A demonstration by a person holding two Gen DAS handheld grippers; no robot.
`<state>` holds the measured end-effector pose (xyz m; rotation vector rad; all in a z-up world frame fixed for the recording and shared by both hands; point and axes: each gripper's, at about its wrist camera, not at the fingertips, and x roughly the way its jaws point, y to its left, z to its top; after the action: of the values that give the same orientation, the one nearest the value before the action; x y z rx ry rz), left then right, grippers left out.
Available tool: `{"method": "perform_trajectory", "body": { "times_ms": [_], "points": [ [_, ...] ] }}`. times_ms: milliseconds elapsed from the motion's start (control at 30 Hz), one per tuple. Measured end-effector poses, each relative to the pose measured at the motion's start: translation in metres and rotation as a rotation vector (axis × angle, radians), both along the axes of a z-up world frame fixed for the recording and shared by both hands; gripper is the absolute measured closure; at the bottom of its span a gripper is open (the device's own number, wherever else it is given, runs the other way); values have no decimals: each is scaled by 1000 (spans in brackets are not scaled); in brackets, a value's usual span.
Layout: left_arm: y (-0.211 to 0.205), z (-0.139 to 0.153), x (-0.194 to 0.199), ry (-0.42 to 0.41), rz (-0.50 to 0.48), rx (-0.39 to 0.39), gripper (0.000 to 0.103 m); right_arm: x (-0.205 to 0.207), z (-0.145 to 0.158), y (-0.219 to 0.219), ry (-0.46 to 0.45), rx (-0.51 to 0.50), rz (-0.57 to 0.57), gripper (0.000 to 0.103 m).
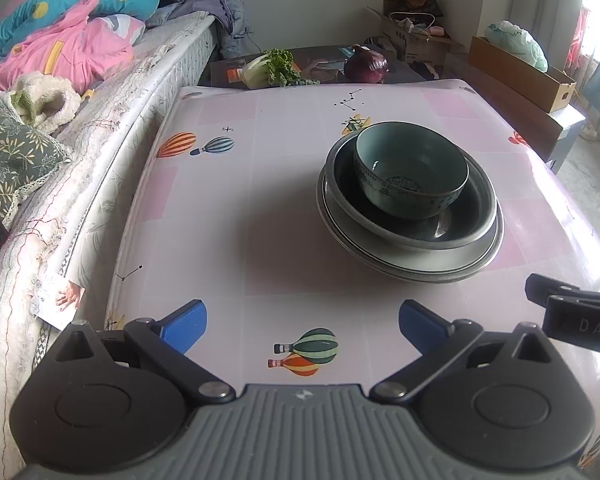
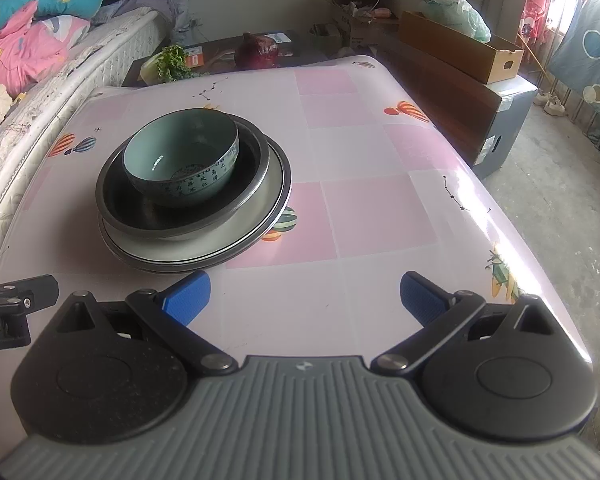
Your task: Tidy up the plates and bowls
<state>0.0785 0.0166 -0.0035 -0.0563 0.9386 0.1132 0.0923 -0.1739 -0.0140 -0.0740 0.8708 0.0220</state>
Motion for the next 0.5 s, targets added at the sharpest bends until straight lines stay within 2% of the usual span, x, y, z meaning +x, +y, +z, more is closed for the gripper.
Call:
{"method": "perform_trajectory", "body": {
  "times_ms": [500],
  "points": [
    [-2, -3, 0, 6, -5, -3, 0, 1, -2, 0, 9, 4, 1, 1]
  ]
}}
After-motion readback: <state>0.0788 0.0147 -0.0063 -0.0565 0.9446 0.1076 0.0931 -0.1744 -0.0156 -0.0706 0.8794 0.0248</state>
